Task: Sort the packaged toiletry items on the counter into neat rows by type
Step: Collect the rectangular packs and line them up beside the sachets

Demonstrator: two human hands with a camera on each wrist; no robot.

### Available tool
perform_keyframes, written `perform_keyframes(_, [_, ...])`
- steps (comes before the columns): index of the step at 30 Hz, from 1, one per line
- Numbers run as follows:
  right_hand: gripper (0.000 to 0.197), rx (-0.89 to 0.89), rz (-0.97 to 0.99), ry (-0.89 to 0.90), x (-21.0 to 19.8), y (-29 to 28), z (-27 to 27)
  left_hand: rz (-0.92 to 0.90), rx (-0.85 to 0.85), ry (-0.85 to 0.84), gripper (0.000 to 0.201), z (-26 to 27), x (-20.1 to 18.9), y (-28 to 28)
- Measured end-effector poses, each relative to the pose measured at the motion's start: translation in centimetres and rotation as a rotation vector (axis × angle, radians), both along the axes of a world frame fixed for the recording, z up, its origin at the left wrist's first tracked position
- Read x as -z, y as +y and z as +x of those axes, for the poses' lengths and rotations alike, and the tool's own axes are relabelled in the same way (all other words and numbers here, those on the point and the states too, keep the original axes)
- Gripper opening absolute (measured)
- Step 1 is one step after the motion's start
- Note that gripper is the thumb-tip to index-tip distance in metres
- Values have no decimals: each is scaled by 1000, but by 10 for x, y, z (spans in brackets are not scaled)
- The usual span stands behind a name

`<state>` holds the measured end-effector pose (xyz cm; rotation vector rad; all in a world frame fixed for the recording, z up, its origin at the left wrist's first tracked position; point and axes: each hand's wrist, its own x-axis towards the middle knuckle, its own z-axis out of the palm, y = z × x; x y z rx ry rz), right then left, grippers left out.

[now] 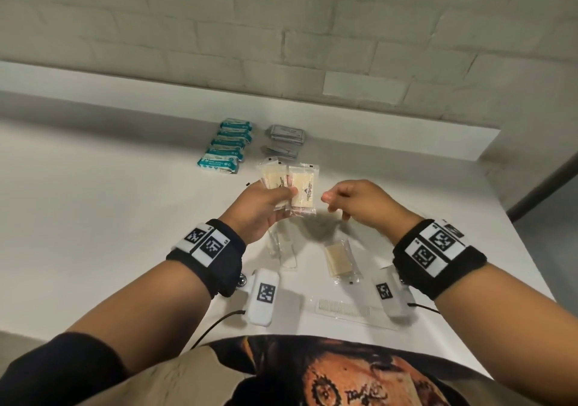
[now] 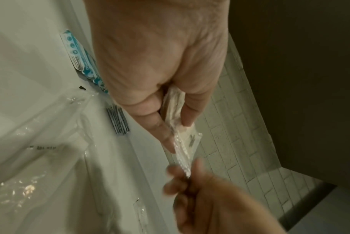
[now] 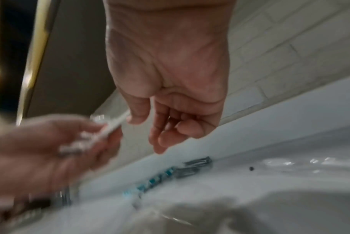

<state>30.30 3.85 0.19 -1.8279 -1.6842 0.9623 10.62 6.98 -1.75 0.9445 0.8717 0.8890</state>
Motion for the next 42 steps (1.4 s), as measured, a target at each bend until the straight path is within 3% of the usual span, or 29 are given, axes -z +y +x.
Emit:
perform_keyframes(1, [20,19,11,139,-7,-1,-4,3,8,-3,10,1,-1,-1])
perform_keyframes(3, [19,17,54,238,-14,-4,-11,14,45,-16,12,5,-3,-3])
perform_keyframes(7, [16,119,194,303,-15,-3,-14,22,51,-53,11,11,-7,-5])
perform_keyframes(10, [23,156,356,296,-20,-4,-5,-58,62,-16,34,9,-10,-3])
perform_keyframes(11, [21,120,446,216,-22,-5,-2,-98,98,-16,45,8,-11,-2])
perform_keyframes(13, [11,-44,677,-121,-26,-8,4,-170,166,-60,56,7,-14,-2])
perform_keyframes(15, [2,-260,859,-502,-25,-9,9,-184,180,-87,42,8,-19,-6])
perform_keyframes(16, [3,-331,885,-591,-23,-9,11,-154,169,-69,29,10,-21,-7])
perform_keyframes(18, [4,-350,767,-504,-23,-11,10,-52,136,-2,24,12,-20,-8])
perform_keyframes(21, [19,-126,369,-16,-28,-13,6,92,109,86,27,12,-19,-9])
perform_keyframes(23, [25,26,197,195,-32,-9,3,145,100,127,33,12,-18,-10])
perform_keyframes(27, [7,-18,75,283,-37,-5,2,192,147,167,35,14,-16,-11])
perform_keyframes(33, [10,121,179,-61,-41,4,17,61,110,74,21,8,-12,-9])
perform_keyframes(37, [11,-26,37,-280,-20,4,14,-122,90,-109,27,1,-10,-5])
perform_keyframes(42, [16,-214,-139,-536,20,-1,2,-95,110,-121,28,-2,-6,-5])
